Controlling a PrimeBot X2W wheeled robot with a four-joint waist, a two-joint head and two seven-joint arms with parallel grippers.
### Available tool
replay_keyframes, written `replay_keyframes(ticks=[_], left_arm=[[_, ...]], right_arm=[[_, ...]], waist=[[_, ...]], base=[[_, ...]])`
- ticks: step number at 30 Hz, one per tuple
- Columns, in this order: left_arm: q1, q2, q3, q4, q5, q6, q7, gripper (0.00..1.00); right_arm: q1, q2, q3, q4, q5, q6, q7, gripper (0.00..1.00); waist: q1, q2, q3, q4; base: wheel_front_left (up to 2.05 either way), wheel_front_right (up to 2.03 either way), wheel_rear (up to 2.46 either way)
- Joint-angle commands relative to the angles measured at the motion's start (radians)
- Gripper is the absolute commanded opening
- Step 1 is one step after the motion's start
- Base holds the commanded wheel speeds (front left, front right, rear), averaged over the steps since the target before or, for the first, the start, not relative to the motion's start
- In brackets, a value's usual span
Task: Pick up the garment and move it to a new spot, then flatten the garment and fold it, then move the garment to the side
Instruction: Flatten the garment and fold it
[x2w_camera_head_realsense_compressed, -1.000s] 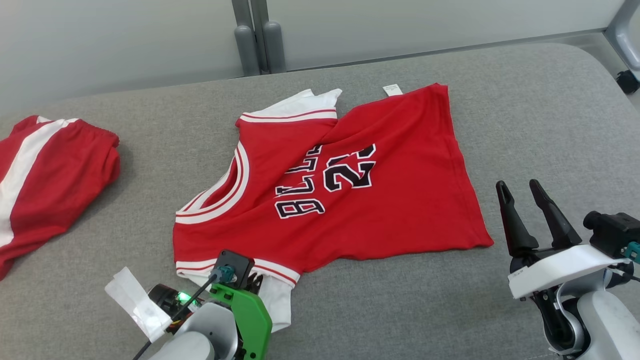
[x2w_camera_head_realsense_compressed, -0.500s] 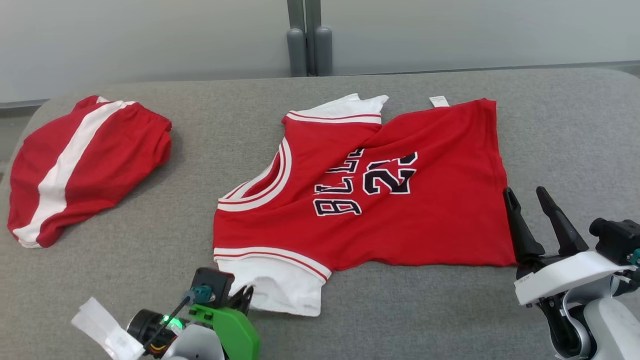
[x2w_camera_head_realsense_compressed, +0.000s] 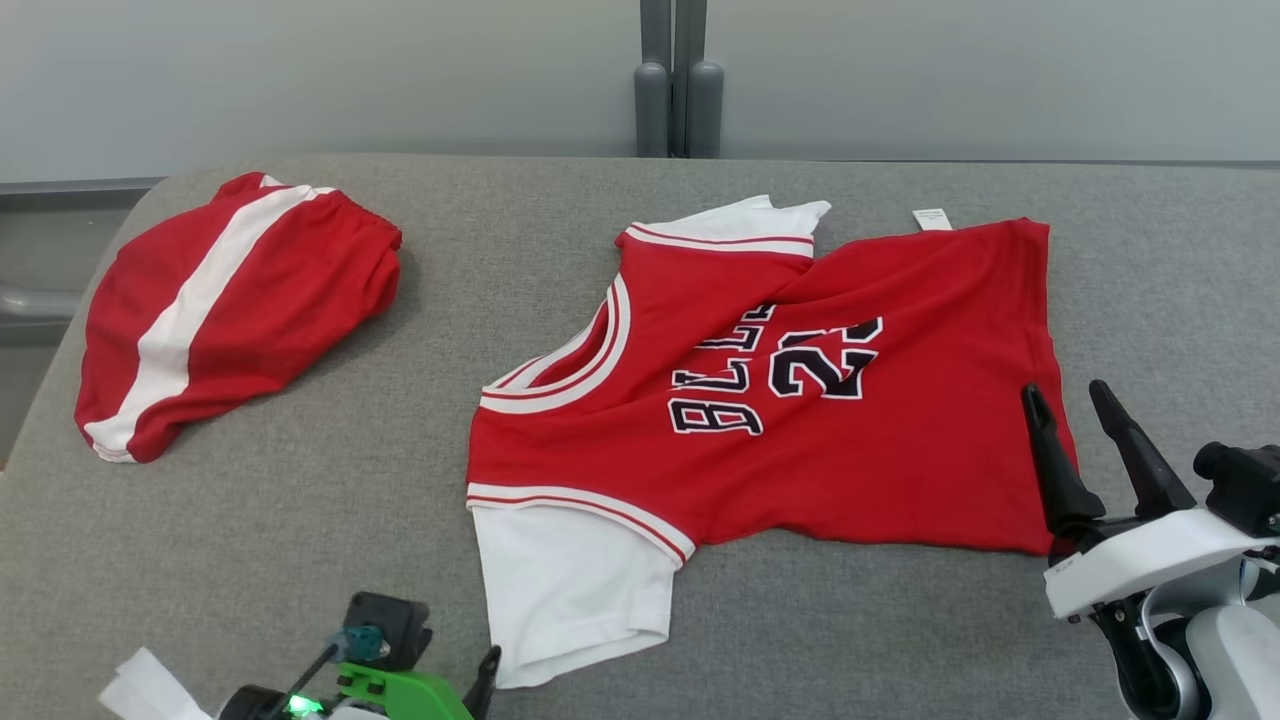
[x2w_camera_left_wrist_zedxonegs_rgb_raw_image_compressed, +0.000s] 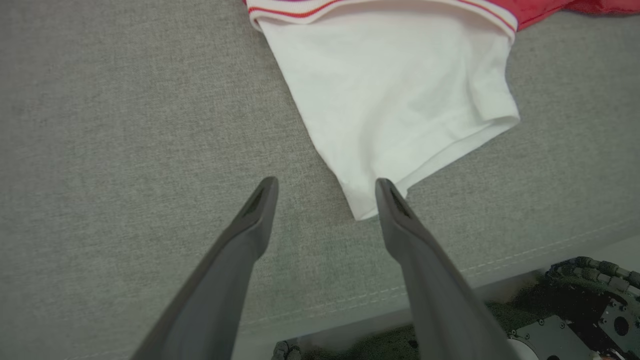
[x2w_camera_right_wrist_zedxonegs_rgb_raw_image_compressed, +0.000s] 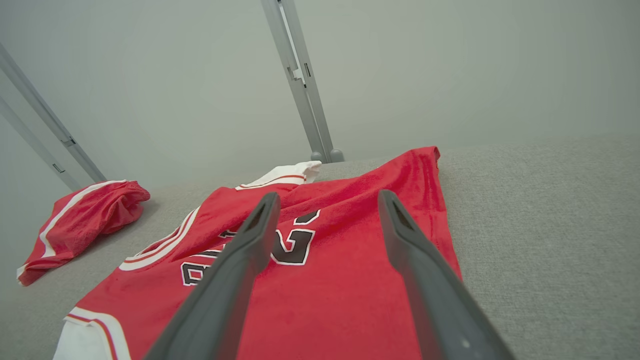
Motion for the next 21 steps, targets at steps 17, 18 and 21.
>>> replay_keyframes(ticks=[17, 18, 21], left_arm=[[-0.002, 0.026, 0.263, -0.112, 0.043, 0.104, -0.429, 1.0], [0.006, 0.024, 0.273, -0.113, 0.044, 0.106, -0.45, 1.0], [0.049, 0.018, 0.308, -0.101, 0.037, 0.111, -0.5, 1.0]], right_arm=[[0.039, 0.004, 0.018, -0.107, -0.004, 0.0, 0.006, 1.0], [0.045, 0.005, 0.019, -0.111, -0.003, 0.0, 0.001, 1.0], [0.059, 0.02, 0.019, -0.115, -0.014, 0.0, -0.027, 1.0]], waist=[[0.0, 0.0, -0.068, -0.104], [0.0, 0.0, -0.072, -0.11], [0.0, 0.0, -0.085, -0.135]], base=[[0.0, 0.0, 0.0], [0.0, 0.0, 0.0], [0.0, 0.0, 0.0]])
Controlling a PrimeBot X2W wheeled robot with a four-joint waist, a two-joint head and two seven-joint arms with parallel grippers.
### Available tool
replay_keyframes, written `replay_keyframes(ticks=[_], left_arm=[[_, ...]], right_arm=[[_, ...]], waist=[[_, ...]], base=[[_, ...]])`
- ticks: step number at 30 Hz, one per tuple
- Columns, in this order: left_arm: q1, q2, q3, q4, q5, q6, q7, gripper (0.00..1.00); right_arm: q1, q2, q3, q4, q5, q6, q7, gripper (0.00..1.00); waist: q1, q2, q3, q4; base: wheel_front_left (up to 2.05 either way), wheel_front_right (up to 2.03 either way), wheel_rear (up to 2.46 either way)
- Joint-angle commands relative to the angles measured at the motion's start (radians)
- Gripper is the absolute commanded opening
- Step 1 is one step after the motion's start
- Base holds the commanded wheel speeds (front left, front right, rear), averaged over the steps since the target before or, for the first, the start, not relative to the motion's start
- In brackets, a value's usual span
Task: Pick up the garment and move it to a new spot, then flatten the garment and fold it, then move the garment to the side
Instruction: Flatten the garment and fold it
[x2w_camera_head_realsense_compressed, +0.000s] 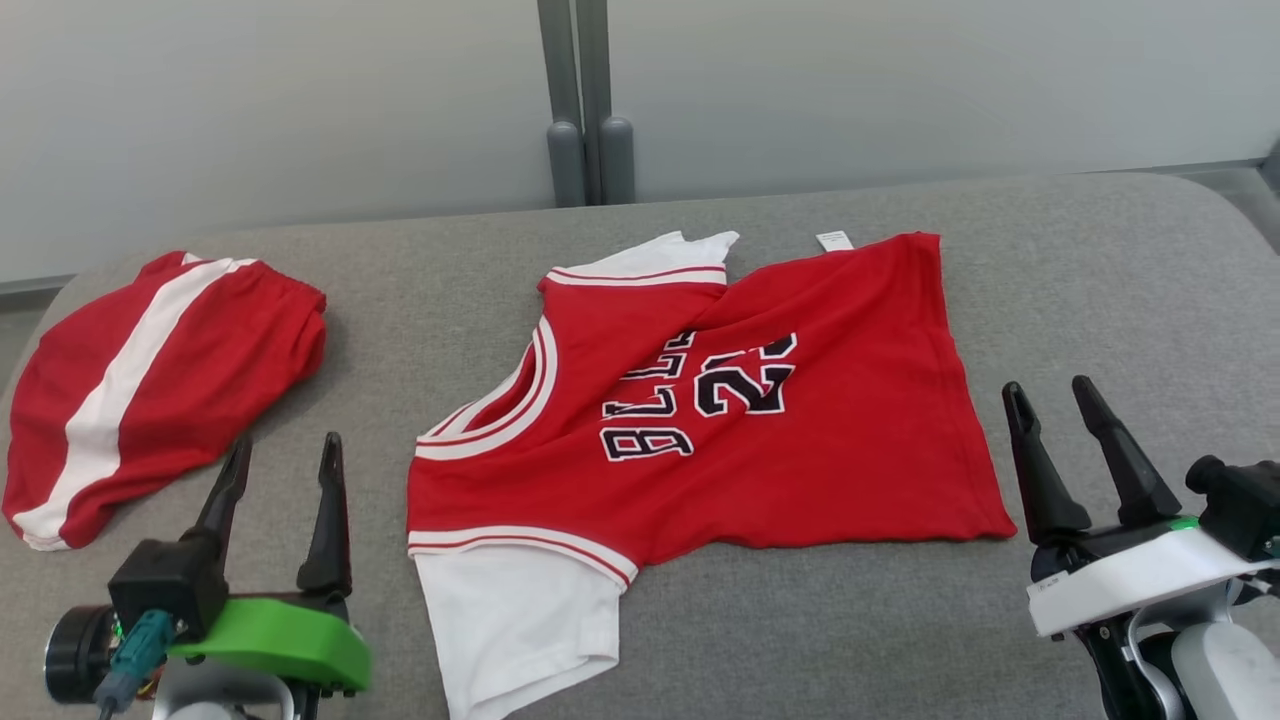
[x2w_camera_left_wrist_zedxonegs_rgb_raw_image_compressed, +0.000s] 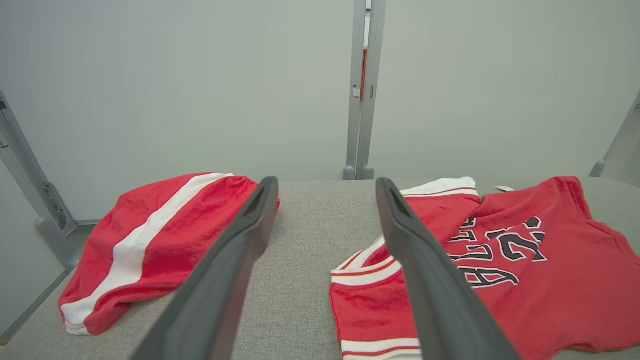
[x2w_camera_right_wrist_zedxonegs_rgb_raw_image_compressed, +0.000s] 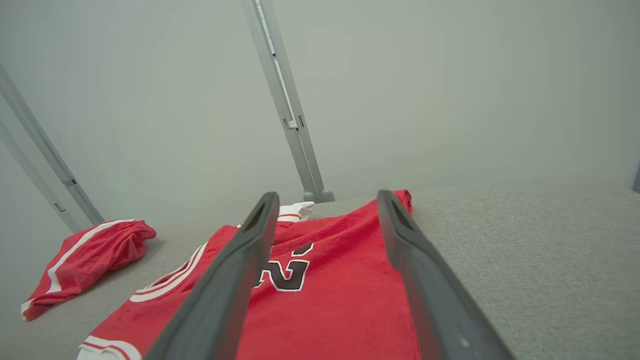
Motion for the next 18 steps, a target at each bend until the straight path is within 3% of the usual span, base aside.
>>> replay_keyframes(ticks=[1, 18], left_arm=[[0.035, 0.0, 0.01, 0.011, 0.005, 0.006, -0.015, 1.0], [0.138, -0.085, 0.096, 0.097, 0.08, -0.103, -0.039, 1.0]], right_arm=[[0.022, 0.009, 0.002, 0.002, -0.002, 0.0, -0.013, 1.0], [0.021, -0.001, 0.02, 0.092, -0.031, 0.0, -0.051, 1.0]], waist=[[0.0, -0.0001, -0.022, -0.03], [0.0, -0.0001, -0.042, -0.045]], base=[[0.0, 0.0, 0.0], [0.0, 0.0, 0.0]])
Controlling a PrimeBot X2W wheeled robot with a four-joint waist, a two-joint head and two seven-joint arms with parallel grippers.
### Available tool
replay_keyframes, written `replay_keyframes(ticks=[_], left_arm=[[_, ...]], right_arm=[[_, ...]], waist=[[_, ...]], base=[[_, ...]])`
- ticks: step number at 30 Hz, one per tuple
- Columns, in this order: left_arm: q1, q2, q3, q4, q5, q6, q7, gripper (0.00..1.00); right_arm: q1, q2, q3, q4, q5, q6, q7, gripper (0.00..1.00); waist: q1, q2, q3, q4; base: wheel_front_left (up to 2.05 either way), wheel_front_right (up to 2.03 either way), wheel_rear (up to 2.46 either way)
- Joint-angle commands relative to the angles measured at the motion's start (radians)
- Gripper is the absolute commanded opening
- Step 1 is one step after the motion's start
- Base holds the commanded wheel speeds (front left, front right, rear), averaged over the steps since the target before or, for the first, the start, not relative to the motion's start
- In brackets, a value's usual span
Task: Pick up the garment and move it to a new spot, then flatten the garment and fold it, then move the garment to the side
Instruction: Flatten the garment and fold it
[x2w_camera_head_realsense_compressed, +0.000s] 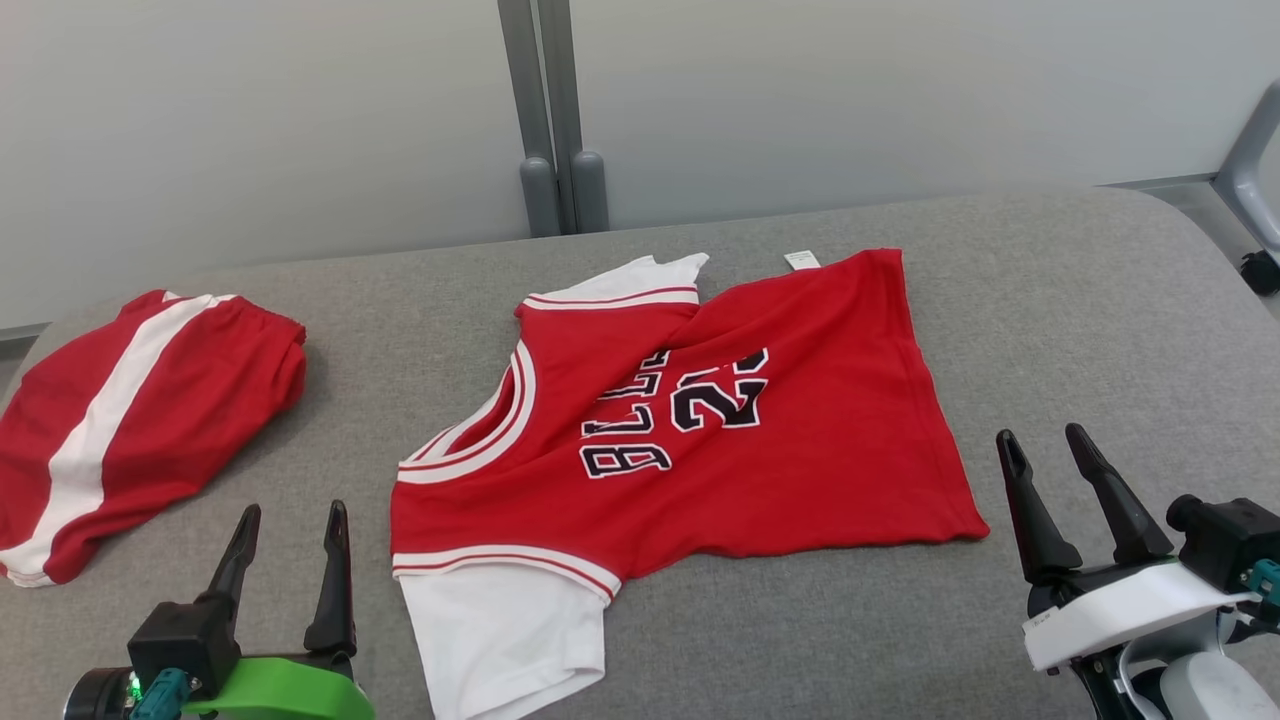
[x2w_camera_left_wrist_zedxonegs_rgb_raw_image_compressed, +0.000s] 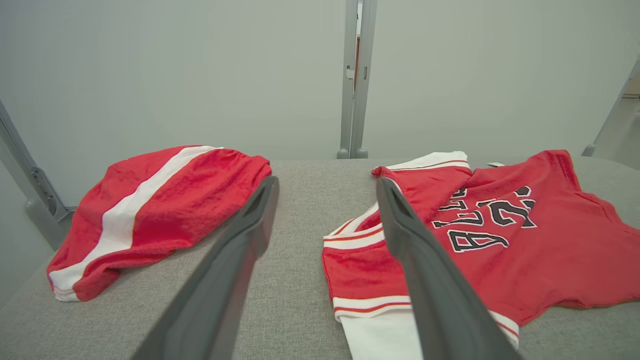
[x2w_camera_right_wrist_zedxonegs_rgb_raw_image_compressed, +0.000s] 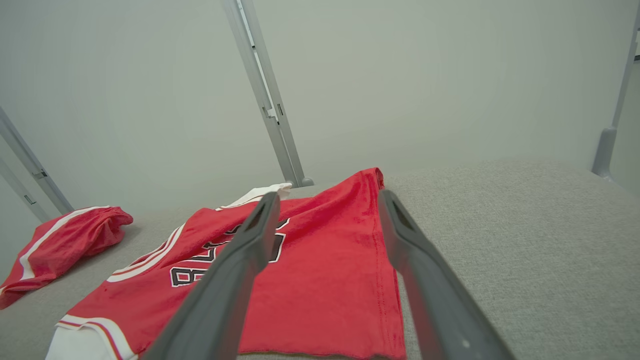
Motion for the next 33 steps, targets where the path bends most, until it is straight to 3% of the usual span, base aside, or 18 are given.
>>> replay_keyframes(ticks=[1, 9, 24, 28, 33], left_arm=[[0.007, -0.004, 0.005, 0.007, 0.008, -0.008, -0.003, 1.0], [-0.012, -0.017, 0.012, 0.037, 0.034, -0.038, -0.003, 1.0], [-0.014, -0.039, 0.014, 0.057, 0.033, -0.055, 0.008, 1.0], [-0.019, -0.038, -0.016, 0.026, -0.006, -0.065, 0.117, 1.0], [-0.015, -0.007, -0.063, -0.024, -0.046, -0.055, 0.313, 1.0]], right_arm=[[-0.013, -0.005, 0.002, 0.003, -0.001, 0.0, -0.005, 1.0], [-0.026, -0.008, 0.009, 0.02, 0.001, 0.0, -0.001, 1.0], [-0.037, -0.028, 0.001, 0.028, 0.002, 0.0, 0.023, 1.0], [-0.061, -0.054, -0.013, 0.03, 0.0, 0.0, 0.059, 1.0], [-0.104, -0.079, -0.012, 0.094, 0.039, 0.0, 0.247, 1.0]], waist=[[0.0, 0.0, 0.001, 0.001], [0.0, 0.0, 0.003, 0.002], [0.0, 0.0, 0.002, 0.01], [0.0, 0.0, 0.014, 0.024], [0.0, 0.0, 0.028, 0.039]], base=[[0.0, 0.0, 0.0], [0.0, 0.0, 0.0], [0.0, 0.0, 0.0], [0.0, 0.0, 0.0], [0.0, 0.0, 0.0]])
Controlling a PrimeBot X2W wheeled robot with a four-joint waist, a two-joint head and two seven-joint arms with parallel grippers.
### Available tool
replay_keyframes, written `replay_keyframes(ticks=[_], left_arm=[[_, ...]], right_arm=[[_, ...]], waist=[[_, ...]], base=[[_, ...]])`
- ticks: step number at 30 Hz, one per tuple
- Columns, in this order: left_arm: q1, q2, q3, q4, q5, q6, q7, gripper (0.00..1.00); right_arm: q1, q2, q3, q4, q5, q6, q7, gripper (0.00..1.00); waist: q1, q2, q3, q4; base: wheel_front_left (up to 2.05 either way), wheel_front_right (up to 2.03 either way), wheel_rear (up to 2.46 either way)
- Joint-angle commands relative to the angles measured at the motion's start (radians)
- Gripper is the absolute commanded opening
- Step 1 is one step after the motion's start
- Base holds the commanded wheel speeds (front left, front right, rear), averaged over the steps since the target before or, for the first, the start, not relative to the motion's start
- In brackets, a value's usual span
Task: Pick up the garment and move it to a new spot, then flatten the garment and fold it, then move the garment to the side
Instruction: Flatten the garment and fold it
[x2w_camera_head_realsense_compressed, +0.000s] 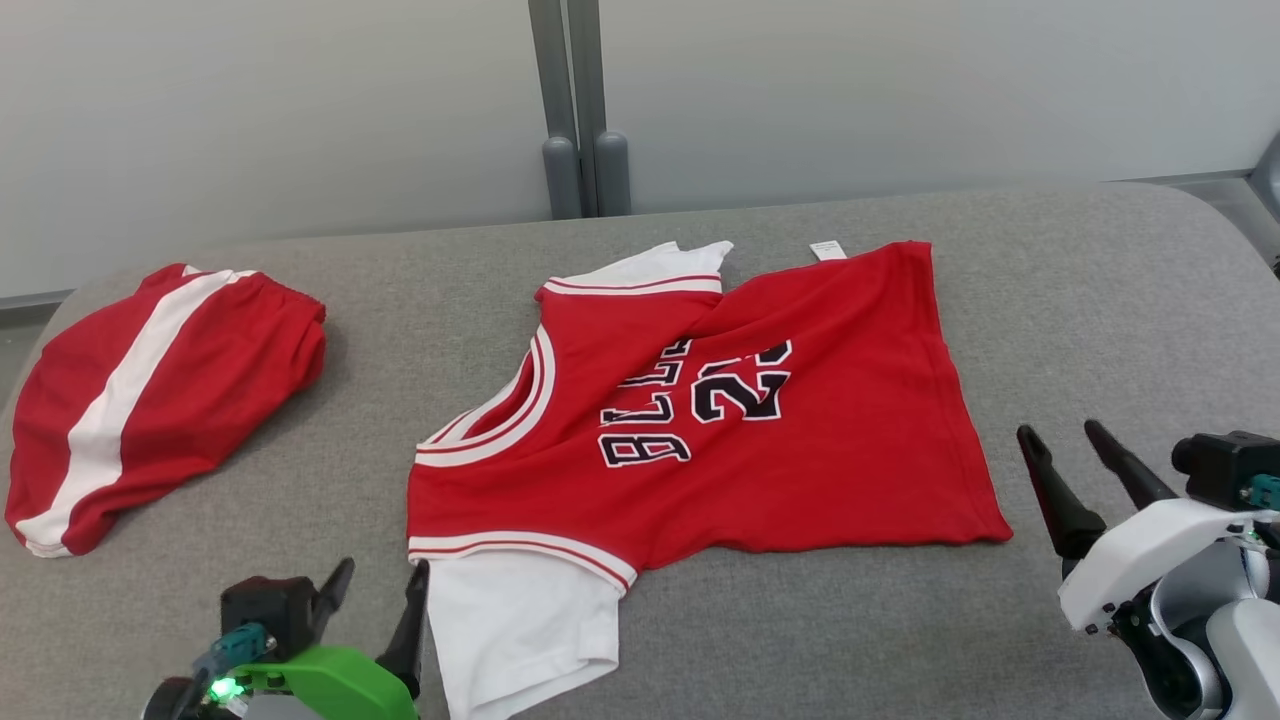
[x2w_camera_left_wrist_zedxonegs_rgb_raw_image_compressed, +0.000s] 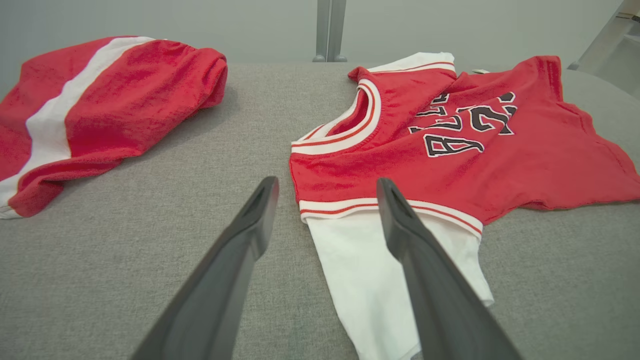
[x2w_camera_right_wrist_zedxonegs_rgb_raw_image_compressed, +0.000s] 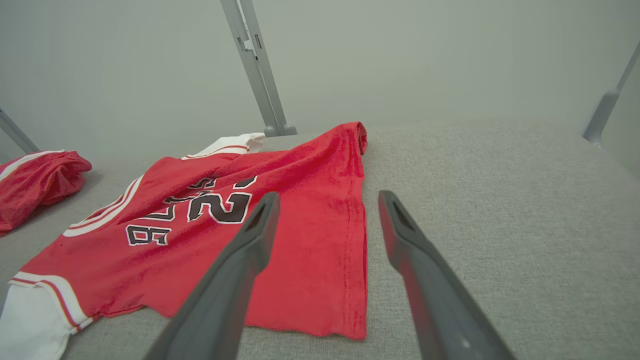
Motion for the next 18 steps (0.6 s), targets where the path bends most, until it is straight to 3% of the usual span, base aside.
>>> replay_keyframes(ticks=[1, 6, 18], left_arm=[[0.003, 0.008, -0.015, -0.011, -0.018, 0.002, 0.046, 1.0], [0.023, 0.009, -0.057, -0.028, -0.07, 0.005, 0.192, 1.0], [-0.062, -0.058, -0.129, 0.101, -0.088, -0.049, 0.263, 1.0]], right_arm=[[-0.014, -0.005, 0.007, 0.025, 0.017, 0.0, 0.054, 1.0], [-0.061, -0.012, 0.001, 0.146, 0.069, 0.0, 0.25, 1.0], [-0.174, 0.005, 0.035, 0.361, 0.112, 0.0, 0.293, 1.0]], waist=[[0.0, 0.0, 0.007, 0.008], [0.0, 0.0, 0.038, 0.028], [0.0, 0.0, 0.117, 0.067]], base=[[0.0, 0.0, 0.0], [0.0, 0.0, 0.0], [0.0, 0.0, 0.0]])
